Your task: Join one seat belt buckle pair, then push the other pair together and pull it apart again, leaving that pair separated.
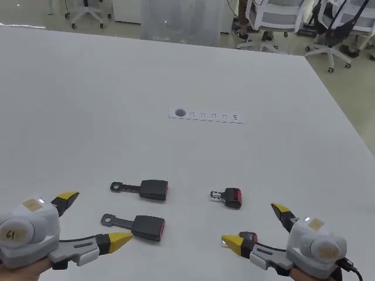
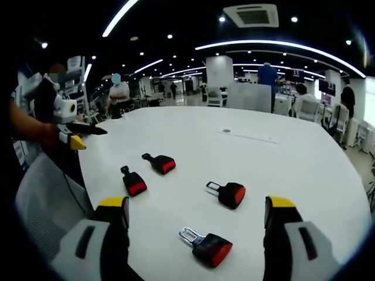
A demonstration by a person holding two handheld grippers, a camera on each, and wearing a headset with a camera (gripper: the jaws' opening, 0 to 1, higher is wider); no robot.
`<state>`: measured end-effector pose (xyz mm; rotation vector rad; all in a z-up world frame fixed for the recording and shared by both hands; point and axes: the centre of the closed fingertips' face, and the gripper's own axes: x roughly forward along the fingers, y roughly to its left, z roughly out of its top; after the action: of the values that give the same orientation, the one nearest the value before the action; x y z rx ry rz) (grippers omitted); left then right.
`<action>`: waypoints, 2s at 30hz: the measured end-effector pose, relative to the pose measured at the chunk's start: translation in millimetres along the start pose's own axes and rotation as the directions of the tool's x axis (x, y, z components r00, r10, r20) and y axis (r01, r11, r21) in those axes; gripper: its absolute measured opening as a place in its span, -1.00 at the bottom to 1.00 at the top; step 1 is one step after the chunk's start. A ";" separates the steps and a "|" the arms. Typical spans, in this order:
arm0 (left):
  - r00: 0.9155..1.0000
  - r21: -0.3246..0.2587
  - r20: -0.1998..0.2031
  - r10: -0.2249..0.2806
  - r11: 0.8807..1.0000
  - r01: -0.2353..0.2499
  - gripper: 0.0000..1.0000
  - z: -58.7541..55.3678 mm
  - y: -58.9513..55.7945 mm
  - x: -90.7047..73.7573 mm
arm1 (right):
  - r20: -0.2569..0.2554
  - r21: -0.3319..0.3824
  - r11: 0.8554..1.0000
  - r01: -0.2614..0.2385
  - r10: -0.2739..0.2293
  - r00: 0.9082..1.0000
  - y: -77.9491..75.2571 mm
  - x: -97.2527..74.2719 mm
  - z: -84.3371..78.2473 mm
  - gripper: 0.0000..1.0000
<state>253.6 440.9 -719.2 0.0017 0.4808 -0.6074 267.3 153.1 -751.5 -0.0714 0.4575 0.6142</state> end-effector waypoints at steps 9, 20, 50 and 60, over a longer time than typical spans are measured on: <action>1.000 0.003 -0.004 -0.005 1.000 0.005 1.00 0.6 -3.0 -0.9 | -0.020 -0.013 1.000 -0.012 0.011 1.000 -1.0 1.9 -4.8 0.96; 1.000 0.003 -0.001 -0.008 1.000 0.008 1.00 3.6 -4.1 -3.1 | -0.026 -0.028 1.000 -0.013 0.012 1.000 -4.0 0.9 -4.4 0.96; 1.000 0.004 -0.013 -0.021 1.000 0.021 1.00 1.7 -3.9 1.0 | -0.038 -0.042 0.998 -0.045 0.043 0.998 -0.6 4.6 -7.1 0.96; 0.999 0.005 -0.028 -0.029 1.000 0.029 1.00 -2.4 -4.9 3.3 | -0.051 -0.048 0.997 -0.059 0.056 0.997 -1.3 6.5 -10.7 0.95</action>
<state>252.3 435.4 -722.1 0.0079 0.5073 -0.6379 268.5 153.4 -764.0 -0.1212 0.4935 0.6815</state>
